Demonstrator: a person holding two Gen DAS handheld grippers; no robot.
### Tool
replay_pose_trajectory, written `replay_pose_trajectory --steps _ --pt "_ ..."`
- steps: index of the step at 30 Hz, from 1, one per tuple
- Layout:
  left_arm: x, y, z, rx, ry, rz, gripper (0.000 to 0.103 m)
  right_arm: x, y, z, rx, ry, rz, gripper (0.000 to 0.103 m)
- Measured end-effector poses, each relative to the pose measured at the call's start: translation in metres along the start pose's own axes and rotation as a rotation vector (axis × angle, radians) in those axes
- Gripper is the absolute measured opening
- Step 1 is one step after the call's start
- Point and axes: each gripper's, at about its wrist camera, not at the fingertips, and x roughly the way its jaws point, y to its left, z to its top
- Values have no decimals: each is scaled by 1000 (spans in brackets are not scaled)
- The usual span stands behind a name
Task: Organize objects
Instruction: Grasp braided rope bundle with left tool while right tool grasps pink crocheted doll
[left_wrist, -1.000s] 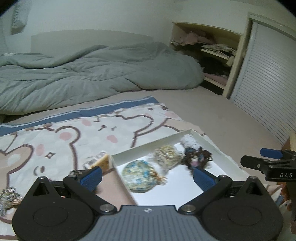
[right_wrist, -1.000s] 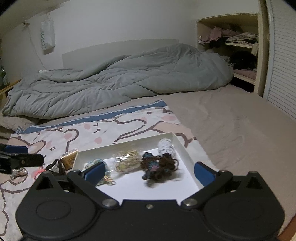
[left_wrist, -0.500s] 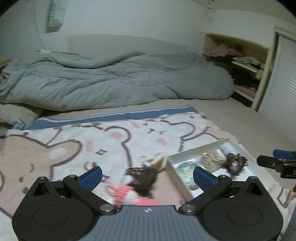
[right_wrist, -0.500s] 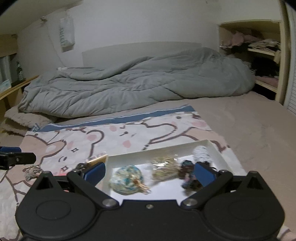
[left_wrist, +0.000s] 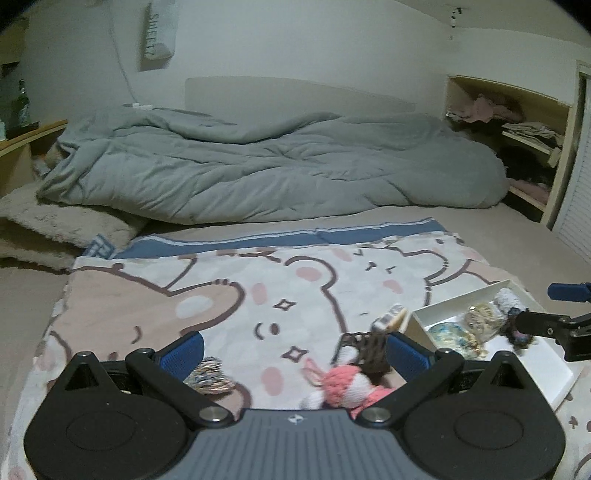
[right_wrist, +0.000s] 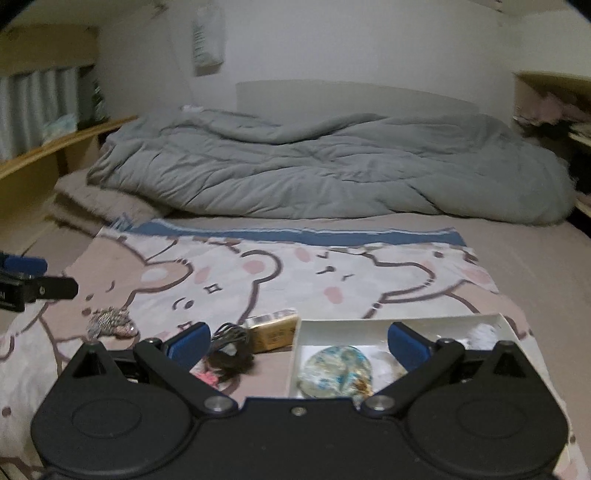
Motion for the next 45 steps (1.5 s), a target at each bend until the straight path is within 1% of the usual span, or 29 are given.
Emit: replay_pose_trajectory --steps 4,10,15,18,20,23,25,29,31,32,34,39,41,45 --pt "0 18 -2 -27 1 22 103 9 19 5 -35 12 41 103" --pt "1 45 -5 -58 5 39 103 19 44 12 -48 9 92 103" --pt "10 61 -7 -68 21 67 103 34 58 14 -45 27 121 103" --pt "21 72 -7 -118 47 99 103 43 66 11 -66 0 136 103" --pt "31 78 -8 -154 76 119 103 51 71 9 -82 5 139 103" --pt "47 88 -10 -211 124 152 103 63 76 3 -77 38 140 103" --pt "58 94 -12 -255 156 170 103 72 80 -2 -112 75 128 103" --pt "79 104 -18 -354 198 173 103 86 85 -11 -172 129 125 102" --pt "89 109 -21 -407 215 167 103 95 86 -15 -182 166 133 97" --pt "93 110 -22 -426 222 168 103 98 87 -17 -190 181 138 92" --pt "102 112 -23 -454 233 174 103 106 90 -20 -208 207 147 90" --pt "127 115 -28 -484 265 203 103 120 99 -30 -263 255 198 82" --pt "134 117 -31 -501 276 218 103 125 104 -34 -287 277 210 79" --pt "151 121 -38 -526 309 236 103 138 109 -40 -307 335 223 70"
